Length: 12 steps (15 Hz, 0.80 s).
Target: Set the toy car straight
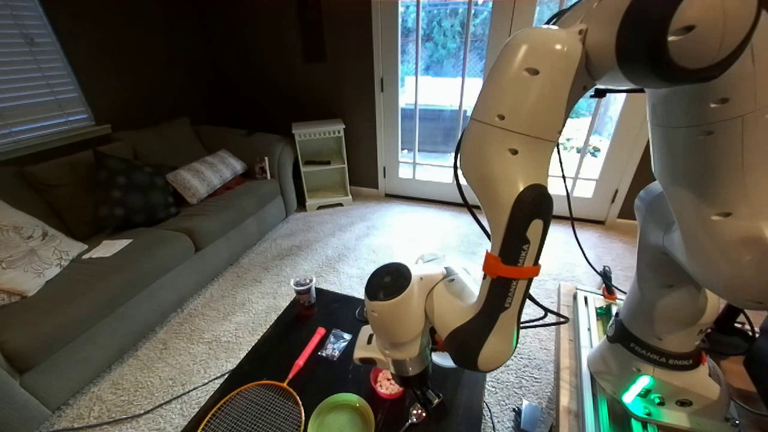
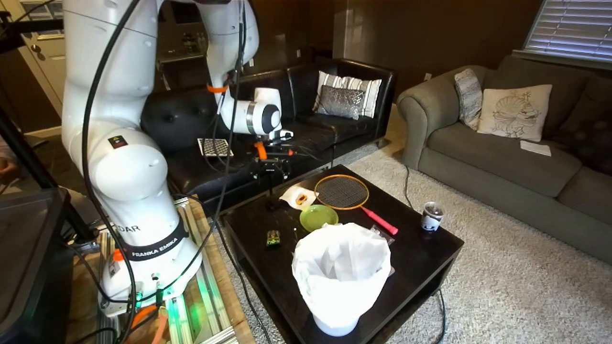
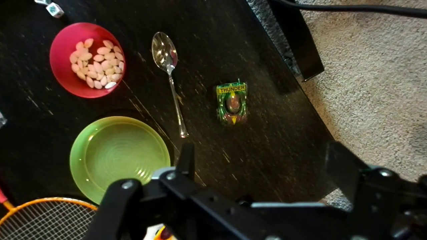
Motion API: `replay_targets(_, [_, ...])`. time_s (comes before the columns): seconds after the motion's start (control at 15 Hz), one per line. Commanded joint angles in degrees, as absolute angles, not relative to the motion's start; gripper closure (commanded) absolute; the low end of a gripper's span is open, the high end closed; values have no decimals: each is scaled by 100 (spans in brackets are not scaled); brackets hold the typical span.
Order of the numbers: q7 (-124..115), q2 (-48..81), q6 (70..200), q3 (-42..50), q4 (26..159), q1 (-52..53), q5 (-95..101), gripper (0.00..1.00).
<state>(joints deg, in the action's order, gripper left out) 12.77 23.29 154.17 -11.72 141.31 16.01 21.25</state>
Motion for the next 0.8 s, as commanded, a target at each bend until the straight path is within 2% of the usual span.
replay_targets(0.0, [1368, 2524, 15449, -1177, 14056, 1598, 2114, 0])
replay_targets(0.4, [1508, 3001, 15453, -1176, 13738, 1592, 2107, 0])
replay_targets(0.73, [1012, 3587, 15550, -593, 13354, 2310, 2739, 0])
